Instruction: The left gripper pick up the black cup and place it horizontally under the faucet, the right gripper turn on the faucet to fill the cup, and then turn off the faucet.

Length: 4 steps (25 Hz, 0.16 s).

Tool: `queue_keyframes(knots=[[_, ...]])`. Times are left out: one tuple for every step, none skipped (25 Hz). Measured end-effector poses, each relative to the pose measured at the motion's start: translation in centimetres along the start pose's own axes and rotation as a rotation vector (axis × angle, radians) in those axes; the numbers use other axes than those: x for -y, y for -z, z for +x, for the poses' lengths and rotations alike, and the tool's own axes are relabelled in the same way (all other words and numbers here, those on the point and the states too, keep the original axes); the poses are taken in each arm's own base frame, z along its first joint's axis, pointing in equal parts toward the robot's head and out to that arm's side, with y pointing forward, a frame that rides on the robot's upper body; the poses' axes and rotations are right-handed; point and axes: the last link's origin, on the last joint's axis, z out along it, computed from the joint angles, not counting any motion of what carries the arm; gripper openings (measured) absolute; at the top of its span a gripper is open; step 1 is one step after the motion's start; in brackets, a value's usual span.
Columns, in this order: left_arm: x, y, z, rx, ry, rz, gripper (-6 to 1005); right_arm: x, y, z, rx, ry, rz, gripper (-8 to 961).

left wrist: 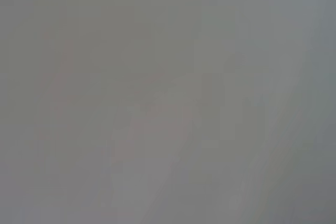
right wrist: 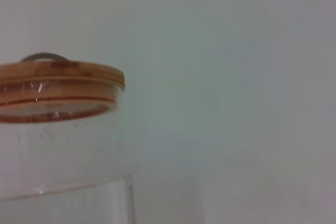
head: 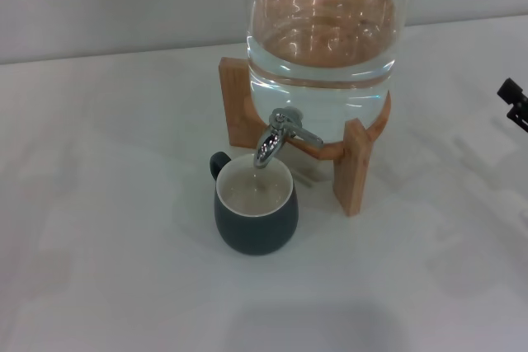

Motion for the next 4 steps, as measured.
queue_keyframes(knots=[[-0.04, 0.03, -0.07, 0.001, -0.004, 0.001, 532, -0.08, 0.15, 0.24, -0.003, 0.001, 0.006, 791], [-0.04, 0.08, -0.12, 0.003, -0.008, 0.002, 532, -0.13, 0.2, 0.36, -0.005, 0.002, 0.009, 791], [-0.02, 0.16, -0.18, 0.004, -0.01, 0.005, 532, -0.15, 0.25, 0.44, -0.007, 0.001, 0.011, 791], [0.03, 0.27, -0.21, 0.004, -0.011, 0.008, 532, -0.18, 0.26, 0.52, -0.009, 0.0, 0.012, 791]])
